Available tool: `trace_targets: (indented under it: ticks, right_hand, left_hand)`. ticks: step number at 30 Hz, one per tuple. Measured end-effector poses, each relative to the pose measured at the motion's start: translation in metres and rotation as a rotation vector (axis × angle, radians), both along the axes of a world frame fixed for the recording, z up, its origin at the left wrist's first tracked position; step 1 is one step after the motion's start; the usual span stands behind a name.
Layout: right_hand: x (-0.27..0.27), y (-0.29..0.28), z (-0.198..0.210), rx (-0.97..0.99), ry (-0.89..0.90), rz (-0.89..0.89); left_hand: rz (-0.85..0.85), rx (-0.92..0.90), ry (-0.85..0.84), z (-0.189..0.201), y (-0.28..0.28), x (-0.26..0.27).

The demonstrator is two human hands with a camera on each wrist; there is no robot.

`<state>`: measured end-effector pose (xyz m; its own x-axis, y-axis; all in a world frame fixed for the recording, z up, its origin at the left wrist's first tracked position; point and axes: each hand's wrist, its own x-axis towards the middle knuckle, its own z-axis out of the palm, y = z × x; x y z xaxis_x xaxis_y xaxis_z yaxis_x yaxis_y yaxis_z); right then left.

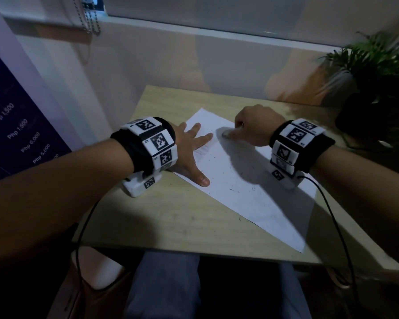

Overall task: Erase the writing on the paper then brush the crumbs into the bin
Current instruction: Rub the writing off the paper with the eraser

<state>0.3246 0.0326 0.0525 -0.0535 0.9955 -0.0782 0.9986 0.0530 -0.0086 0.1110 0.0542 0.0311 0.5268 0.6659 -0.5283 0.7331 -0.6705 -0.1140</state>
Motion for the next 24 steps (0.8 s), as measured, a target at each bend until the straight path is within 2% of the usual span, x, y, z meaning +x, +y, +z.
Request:
trace_targets:
  ticks: [6, 11, 14, 17, 19, 22, 24]
  right_hand:
    - [-0.015, -0.009, -0.005, 0.024, -0.035, 0.07]
    - [-0.01, -0.007, 0.0, 0.055, -0.08, 0.005]
    - [-0.026, -0.022, -0.003, 0.096, -0.133, 0.088]
    - [-0.036, -0.034, -0.005, -0.016, 0.048, 0.186]
    - [-0.03, -0.027, -0.002, -0.08, 0.099, 0.17]
    - [-0.018, -0.016, 0.003, 0.004, -0.001, 0.016]
    - [-0.026, -0.02, 0.003, 0.073, -0.122, -0.002]
  left_hand:
    - [0.011, 0.006, -0.031, 0.0, -0.001, -0.004]
    - [0.01, -0.011, -0.011, 0.003, 0.0, -0.002]
    - [0.009, -0.022, -0.015, 0.003, 0.003, -0.003]
    - [0.01, -0.014, -0.014, 0.002, 0.003, -0.002]
    - [0.006, -0.005, -0.018, 0.002, 0.003, -0.003]
    - [-0.005, 0.026, -0.031, -0.001, 0.002, -0.004]
    - [-0.009, 0.049, -0.032, -0.002, 0.001, -0.004]
